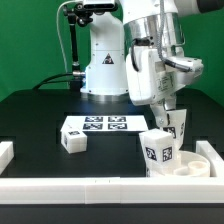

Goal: Assemble stool

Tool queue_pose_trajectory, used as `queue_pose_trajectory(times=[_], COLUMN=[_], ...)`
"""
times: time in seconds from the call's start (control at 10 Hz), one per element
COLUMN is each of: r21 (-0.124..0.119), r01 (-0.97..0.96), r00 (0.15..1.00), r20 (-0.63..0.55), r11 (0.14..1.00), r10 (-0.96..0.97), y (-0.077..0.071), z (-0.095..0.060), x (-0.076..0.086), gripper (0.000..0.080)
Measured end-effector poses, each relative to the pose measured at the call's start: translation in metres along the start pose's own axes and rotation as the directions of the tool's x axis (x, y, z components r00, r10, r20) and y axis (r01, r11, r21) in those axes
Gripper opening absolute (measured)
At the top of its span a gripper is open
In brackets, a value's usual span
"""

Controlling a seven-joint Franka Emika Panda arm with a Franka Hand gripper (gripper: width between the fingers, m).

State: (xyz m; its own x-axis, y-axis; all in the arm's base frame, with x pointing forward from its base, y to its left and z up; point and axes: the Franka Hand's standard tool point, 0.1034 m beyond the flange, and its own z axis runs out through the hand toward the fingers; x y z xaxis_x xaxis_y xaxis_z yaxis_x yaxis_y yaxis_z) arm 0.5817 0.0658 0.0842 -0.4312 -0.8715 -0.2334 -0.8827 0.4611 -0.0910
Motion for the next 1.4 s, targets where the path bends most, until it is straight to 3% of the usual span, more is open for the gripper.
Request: queue_pose_trajectory(times=[0.1,0.2,0.3,0.4,0.6,0.9,1.2,1.4], r21=[-0.001,-0.004,-0.017,-0.024,-0.029,-0.029,-0.043,-0.033], r01=[0.004,0.015,0.063,0.111,0.209,0.409,0.724,0.856], r00=[1.000,1.000,0.998,0.994,0.978,0.912,0.689,0.515], r20=[0.000,-0.001,0.006,0.013,0.023,0.022,-0.009,-0.015], r11=[1.000,1.000,0.998,0.993,0.977,0.912,0.689,0.515], r10=[-0.004,-0.015,-0.063,-0.111,-0.209,-0.409,-0.725,-0.857], y=[0.000,0.001,0.001,0.000,0.001,0.002,0.005,0.004], z=[0.000,0.000,-0.002,-0.005,-0.009,-0.007,-0.011,-0.011], x=[0.000,0.000,-0.004,-0.009,-0.017,-0.015,-0.026,-0.028], gripper=[0.0439,0.0439,0.0569,0.0624,0.0645,0.0649,0.0649,0.0649])
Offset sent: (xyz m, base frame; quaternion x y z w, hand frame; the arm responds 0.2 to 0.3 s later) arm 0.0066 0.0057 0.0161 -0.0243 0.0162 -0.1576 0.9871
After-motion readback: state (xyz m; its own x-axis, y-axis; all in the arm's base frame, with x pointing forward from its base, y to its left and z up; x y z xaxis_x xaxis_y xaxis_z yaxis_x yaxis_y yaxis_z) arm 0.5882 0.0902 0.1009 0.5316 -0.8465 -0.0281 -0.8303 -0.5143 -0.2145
